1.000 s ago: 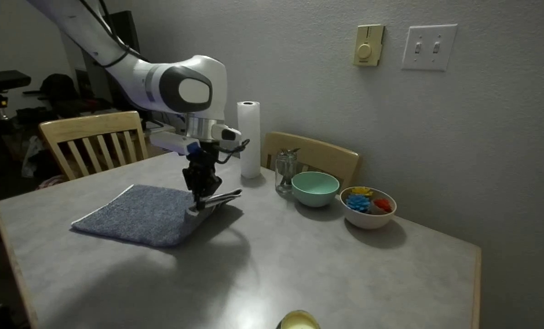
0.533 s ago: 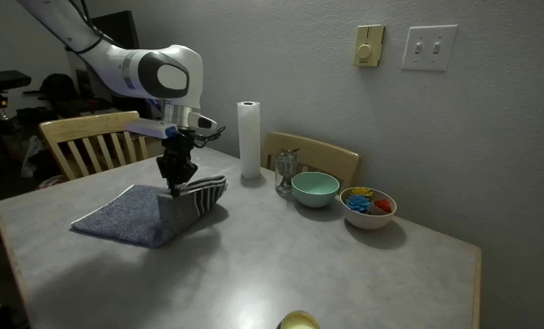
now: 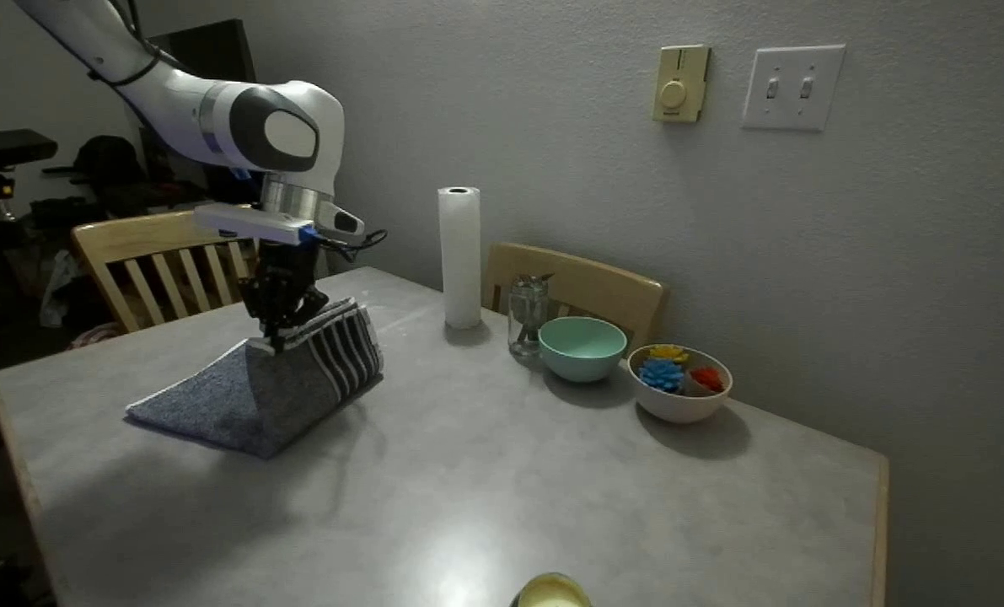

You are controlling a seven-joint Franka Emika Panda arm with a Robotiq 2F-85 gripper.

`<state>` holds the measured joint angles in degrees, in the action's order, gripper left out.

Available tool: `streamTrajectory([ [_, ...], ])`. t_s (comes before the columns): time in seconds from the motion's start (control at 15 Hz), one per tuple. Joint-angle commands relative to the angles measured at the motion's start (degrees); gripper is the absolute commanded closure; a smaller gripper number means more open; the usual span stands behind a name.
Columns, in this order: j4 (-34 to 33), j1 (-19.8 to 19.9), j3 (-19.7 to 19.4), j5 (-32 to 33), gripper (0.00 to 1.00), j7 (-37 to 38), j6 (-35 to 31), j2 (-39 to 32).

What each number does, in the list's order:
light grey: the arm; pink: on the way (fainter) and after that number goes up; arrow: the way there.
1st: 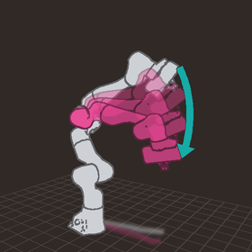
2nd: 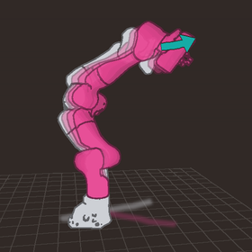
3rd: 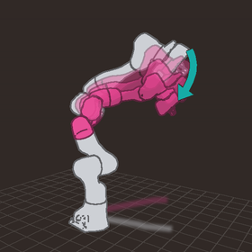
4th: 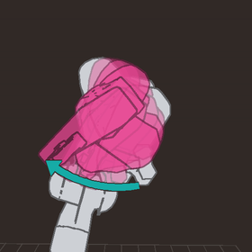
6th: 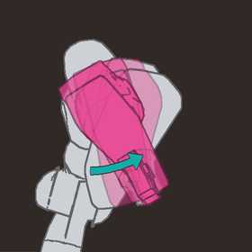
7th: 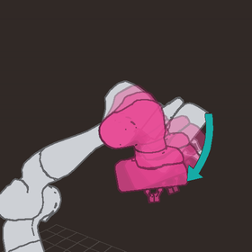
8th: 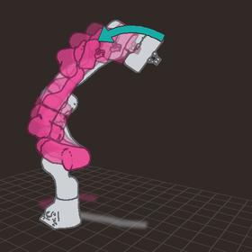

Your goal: Fold the towel

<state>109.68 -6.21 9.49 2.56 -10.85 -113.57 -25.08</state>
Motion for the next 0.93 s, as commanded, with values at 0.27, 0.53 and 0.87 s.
streamTrajectory([
  [0.27,-3.3,1.4,2.1,-5.8,0.98,-12.2,2.1,-0.2],
  [0.53,-4.7,0.8,2.3,-7.2,0.98,-15.1,2.9,-0.5],
  [0.87,-6.0,2.0,4.6,-9.6,0.98,-25.9,6.2,-1.9],
])
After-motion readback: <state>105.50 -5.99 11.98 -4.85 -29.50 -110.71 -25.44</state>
